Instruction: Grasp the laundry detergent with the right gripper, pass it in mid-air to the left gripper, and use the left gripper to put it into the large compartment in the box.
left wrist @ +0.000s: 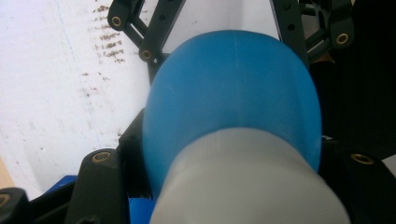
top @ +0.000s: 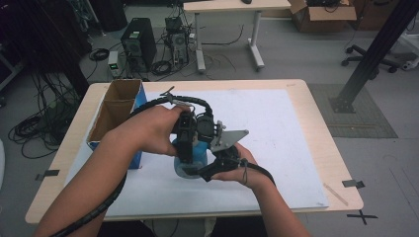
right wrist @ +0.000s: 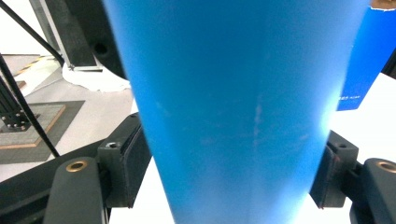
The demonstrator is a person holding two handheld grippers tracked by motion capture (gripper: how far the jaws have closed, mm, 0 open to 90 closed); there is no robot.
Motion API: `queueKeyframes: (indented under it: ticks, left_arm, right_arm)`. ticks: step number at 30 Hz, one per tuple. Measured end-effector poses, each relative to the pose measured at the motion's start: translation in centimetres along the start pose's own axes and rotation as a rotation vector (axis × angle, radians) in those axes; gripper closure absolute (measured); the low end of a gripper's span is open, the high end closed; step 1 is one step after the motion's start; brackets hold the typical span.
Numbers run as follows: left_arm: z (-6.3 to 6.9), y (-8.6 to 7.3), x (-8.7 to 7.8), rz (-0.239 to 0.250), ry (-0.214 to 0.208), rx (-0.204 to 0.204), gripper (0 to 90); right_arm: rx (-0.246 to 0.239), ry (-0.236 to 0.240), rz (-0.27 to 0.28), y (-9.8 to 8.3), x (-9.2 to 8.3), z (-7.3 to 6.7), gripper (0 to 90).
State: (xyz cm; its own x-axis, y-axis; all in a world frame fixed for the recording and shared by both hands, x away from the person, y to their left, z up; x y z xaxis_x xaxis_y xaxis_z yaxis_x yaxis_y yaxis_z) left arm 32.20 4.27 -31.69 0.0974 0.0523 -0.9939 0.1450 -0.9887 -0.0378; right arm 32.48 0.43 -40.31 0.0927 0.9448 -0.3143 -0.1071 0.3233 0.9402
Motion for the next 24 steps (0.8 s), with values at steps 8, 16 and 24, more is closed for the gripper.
queueKeyframes:
  ticks: [8, 16, 24]
  left_arm:
    - [-0.1, 0.1, 0.0, 0.001, -0.003, -0.002, 38.4]
    - [-0.3, 0.4, 0.1, -0.015, -0.012, -0.018, 38.4]
    - [-0.7, -0.2, -0.8, -0.043, -0.004, -0.043, 38.3]
  right_arm:
    - [0.048, 0.008, 0.037, -0.2, -0.3, 0.2, 1.2]
    - [0.048, 0.039, 0.075, 0.1, -1.8, -0.1, 0.0]
    - [0.043, 0.008, 0.056, -0.4, -4.9, 0.2, 0.0]
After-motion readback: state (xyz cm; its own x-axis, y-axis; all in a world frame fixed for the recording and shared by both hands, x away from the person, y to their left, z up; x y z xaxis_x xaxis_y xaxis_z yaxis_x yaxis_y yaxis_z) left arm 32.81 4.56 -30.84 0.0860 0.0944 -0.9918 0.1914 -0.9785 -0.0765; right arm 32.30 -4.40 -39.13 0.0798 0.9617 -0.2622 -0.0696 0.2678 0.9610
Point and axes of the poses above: each handheld gripper's, and its own axes: x roughly forward along the jaws, y roughly out of its top, z roughly to its right, the point moved 8 cm from there along x, roughly forward along the jaws, and after that the axes turned 10 degrees about -x, right-handed, at the moved point
